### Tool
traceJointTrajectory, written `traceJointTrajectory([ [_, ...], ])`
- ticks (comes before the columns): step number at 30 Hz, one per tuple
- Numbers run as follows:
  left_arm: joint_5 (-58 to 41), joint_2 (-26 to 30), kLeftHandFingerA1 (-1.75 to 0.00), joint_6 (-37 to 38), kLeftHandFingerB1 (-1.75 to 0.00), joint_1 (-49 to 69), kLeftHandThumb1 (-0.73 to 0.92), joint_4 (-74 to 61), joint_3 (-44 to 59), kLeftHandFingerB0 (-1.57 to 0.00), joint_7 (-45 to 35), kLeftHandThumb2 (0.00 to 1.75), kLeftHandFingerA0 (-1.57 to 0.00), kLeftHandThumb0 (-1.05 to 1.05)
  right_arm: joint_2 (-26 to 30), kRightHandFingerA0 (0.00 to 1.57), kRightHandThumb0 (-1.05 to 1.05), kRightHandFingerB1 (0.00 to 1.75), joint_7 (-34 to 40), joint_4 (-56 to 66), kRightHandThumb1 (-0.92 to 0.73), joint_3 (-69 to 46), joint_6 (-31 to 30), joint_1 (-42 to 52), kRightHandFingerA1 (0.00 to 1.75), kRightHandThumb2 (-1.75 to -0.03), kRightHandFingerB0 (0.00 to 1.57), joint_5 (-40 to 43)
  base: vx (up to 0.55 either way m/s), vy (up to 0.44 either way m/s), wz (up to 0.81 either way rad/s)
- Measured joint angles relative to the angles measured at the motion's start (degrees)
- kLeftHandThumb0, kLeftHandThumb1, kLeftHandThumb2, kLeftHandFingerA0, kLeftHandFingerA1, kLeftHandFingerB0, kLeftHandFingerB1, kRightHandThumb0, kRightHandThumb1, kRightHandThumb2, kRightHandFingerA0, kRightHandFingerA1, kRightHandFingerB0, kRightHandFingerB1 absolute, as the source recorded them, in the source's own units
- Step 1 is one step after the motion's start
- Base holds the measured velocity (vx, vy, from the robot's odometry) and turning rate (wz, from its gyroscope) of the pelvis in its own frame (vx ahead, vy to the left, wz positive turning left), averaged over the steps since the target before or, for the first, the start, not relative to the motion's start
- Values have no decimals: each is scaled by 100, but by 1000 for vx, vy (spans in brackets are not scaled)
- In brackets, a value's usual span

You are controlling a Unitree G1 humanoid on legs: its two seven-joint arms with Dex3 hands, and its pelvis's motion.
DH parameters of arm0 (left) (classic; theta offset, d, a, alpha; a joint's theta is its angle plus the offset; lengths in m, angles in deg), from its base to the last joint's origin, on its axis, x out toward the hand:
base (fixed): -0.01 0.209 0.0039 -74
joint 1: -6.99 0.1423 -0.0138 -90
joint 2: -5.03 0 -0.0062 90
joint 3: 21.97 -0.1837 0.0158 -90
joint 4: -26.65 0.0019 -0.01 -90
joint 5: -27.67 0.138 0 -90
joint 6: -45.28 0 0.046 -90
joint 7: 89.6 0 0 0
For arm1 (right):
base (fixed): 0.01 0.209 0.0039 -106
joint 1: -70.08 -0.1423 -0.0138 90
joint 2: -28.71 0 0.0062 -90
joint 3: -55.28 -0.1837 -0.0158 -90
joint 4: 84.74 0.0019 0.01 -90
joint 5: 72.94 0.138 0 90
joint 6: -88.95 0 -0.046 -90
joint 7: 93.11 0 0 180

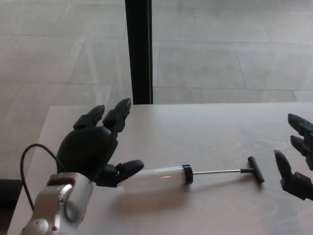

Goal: The robot uses its left hand to lift the air pump kept on the middle of the desk and use the right hand to pull out the handle

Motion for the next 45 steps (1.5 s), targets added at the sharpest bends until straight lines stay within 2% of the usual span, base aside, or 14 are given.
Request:
traceJointTrajectory([
  [11,-942,296,-36,28,-27,609,80,-51,1776,-12,-460,63,-4,-69,1176,26,-68,34,-142,-372,-70,-823,-3,167,62,-61,29,55,0,0,0],
  [18,-1452,458,-48,38,-33,1514,64,255,3021,-12,-679,100,0,-89,1871,27,-62,33,-204,-937,-68,-1483,25,748,51,-61,35,136,0,0,0],
  [23,-1855,594,-49,90,-32,2269,74,1003,3970,-13,-842,63,-8,-81,2272,44,-59,37,-241,-1488,-68,-2053,63,1271,72,-60,37,254,0,0,0],
  [25,-2037,676,-52,122,-49,2553,49,1439,4369,0,-904,106,-2,-37,2385,41,-55,42,-254,-1757,-70,-2296,87,1464,64,-61,39,313,0,0,0],
  [26,-2081,692,-51,127,-48,2626,50,1545,4465,0,-915,107,-2,-37,2406,51,-52,45,-257,-1821,-70,-2358,91,1514,103,-61,43,329,0,0,0],
  [28,-2274,739,-39,139,-31,2926,78,2046,4861,-17,-959,63,-17,-68,2469,66,-51,45,-272,-2120,-70,-2597,117,1696,100,-61,44,403,0,0,0],
  [30,-2412,763,-51,157,-48,3100,52,2408,5124,0,-990,107,-2,-37,2500,45,-54,41,-287,-2333,-77,-2744,150,1799,70,-63,40,462,0,0,0],
  [31,-2526,774,-46,177,-38,3241,79,2698,5341,-22,-1009,63,-18,-64,2515,27,-62,54,-302,-2502,-62,-2864,176,1867,59,-97,32,504,0,0,0],
  [34,-2754,742,-61,198,-42,3564,87,3187,5796,-16,-1055,66,-9,-59,2515,24,-56,39,-335,-2816,-78,-3112,220,2004,55,-63,28,619,0,0,0],
  [35,-2830,687,-56,201,-51,3684,69,3261,5963,0,-1073,119,-4,-33,2514,30,-61,50,-344,-2920,-63,-3201,235,2043,63,-99,20,662,0,0,0],
  [37,-2992,549,-54,204,-44,3931,80,3355,6268,-28,-1114,63,-13,-58,2514,42,-63,38,-371,-3133,-80,-3379,271,2117,68,-64,32,746,0,0,0],
  [38,-3083,447,-55,205,-43,4076,80,3383,6433,-23,-1140,63,-16,-58,2511,43,-63,52,-383,-3255,-64,-3487,292,2154,73,-100,29,797,0,0,0],
  [40,-3253,415,-51,210,-41,4224,80,3794,6717,-25,-1179,63,-19,-60,2495,42,-62,38,-400,-3464,-82,-3656,317,2216,67,-64,34,883,0,0,0],
  [45,-3606,412,-46,224,-37,4421,76,4831,7259,-24,-1210,62,-31,-67,2423,45,-64,50,-437,-3916,-64,-3955,388,2320,71,-97,29,1041,0,0,0],
])
